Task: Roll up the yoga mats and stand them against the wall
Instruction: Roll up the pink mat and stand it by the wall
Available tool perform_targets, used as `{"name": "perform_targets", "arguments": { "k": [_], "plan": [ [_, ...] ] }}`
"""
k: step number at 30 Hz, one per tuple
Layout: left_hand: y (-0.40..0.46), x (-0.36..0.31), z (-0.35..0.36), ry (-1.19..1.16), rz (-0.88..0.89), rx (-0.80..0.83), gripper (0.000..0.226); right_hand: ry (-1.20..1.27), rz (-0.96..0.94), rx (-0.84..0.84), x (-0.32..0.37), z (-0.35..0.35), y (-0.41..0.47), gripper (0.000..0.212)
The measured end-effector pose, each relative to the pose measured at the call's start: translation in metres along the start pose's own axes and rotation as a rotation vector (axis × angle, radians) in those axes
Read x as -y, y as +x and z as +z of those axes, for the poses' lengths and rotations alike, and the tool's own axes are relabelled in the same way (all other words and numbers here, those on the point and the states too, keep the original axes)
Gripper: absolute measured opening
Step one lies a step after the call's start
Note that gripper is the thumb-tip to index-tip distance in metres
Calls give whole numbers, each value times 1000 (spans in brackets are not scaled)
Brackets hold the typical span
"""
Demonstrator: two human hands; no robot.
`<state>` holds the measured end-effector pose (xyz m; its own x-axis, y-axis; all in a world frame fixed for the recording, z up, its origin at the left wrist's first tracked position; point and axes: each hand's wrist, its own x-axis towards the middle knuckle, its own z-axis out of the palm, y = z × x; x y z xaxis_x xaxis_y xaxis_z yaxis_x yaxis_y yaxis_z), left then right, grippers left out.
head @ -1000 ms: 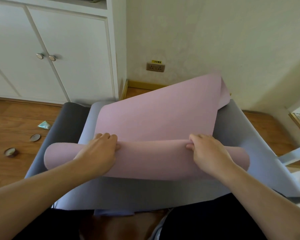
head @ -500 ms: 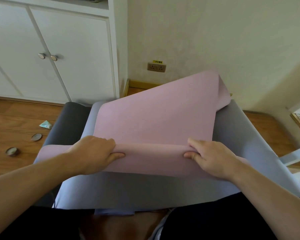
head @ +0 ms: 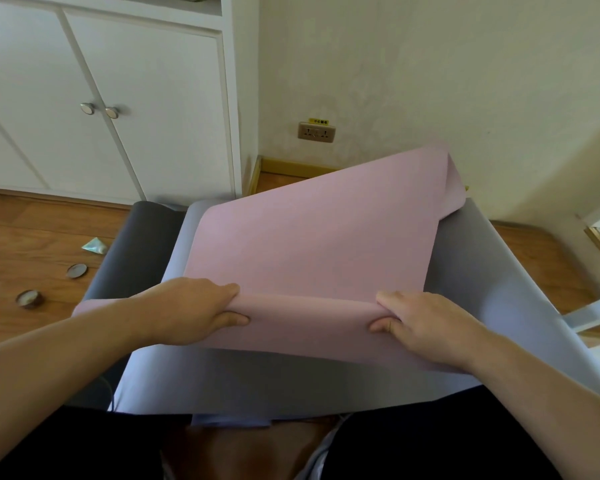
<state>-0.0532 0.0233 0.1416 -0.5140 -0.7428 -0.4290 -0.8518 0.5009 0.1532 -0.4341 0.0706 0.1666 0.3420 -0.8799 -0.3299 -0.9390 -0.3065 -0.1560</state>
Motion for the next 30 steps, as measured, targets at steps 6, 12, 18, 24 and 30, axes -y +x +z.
{"name": "perform_targets", "arguments": {
  "k": [6, 12, 18, 24, 30],
  "plan": [
    [1, -10, 0, -114, 5, 3, 37, 22, 79, -35, -6, 5, 5, 32],
    [-11, -2, -15, -235, 11, -71, 36, 365, -38, -197, -15, 2, -5, 28],
    [3, -13, -9, -137, -64, -163, 33, -14, 131, -119, -8, 4, 4, 33],
    [14, -23, -1, -140, -145, -210, 23, -74, 197, -74, 4, 10, 10, 27],
    [12, -11, -4, -142, -85, -208, 14, 45, -11, -16, 2, -2, 1, 34]
  ]
}}
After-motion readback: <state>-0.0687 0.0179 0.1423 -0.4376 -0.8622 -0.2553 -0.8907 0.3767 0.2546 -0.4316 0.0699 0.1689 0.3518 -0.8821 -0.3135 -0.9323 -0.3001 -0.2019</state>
